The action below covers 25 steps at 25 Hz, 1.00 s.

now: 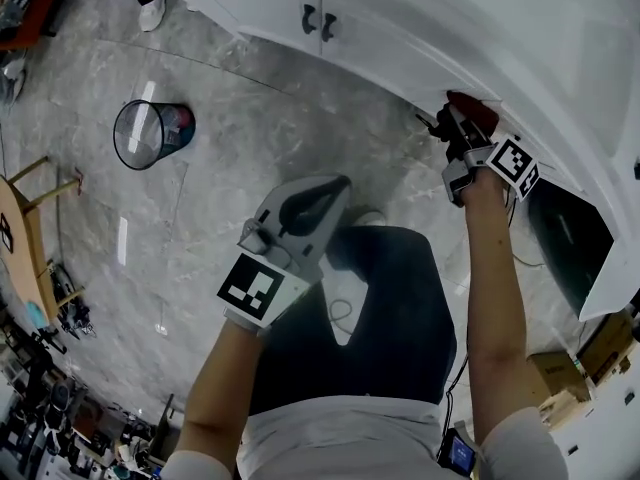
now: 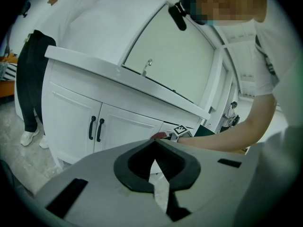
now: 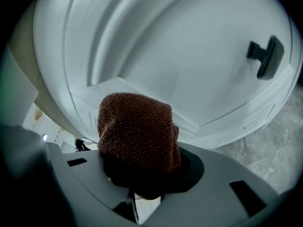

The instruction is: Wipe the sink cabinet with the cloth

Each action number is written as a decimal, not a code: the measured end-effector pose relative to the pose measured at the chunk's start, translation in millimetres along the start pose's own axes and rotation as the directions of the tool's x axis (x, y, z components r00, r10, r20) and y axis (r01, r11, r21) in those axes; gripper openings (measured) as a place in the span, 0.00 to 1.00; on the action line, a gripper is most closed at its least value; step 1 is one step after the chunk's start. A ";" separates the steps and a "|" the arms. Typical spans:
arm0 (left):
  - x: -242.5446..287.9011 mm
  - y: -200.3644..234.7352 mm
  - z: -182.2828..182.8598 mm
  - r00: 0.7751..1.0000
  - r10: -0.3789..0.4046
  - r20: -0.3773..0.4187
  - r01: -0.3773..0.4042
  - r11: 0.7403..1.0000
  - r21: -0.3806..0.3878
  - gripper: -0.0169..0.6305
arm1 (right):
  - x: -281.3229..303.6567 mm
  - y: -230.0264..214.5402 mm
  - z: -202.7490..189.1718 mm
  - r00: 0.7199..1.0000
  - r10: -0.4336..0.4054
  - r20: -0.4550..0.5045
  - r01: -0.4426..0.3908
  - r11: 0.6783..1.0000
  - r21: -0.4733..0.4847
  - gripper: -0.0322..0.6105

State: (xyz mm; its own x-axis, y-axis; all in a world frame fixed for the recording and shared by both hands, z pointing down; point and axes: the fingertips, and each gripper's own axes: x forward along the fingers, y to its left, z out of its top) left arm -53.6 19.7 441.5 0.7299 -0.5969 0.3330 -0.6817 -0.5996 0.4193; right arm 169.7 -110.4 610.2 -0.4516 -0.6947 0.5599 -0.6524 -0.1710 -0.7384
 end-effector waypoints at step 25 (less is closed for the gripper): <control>45.7 1.4 -35.6 0.990 -0.124 -0.074 0.129 0.989 0.066 0.04 | 20.3 -98.2 -16.1 0.995 -0.039 0.093 0.031 0.996 0.087 0.21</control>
State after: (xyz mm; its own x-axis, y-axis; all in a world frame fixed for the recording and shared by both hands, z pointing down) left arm -19.4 10.6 487.5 0.8103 -0.4774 0.3398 -0.5840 -0.7054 0.4016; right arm 214.8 -96.4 700.1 -0.3675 -0.7494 0.5507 -0.6103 -0.2524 -0.7509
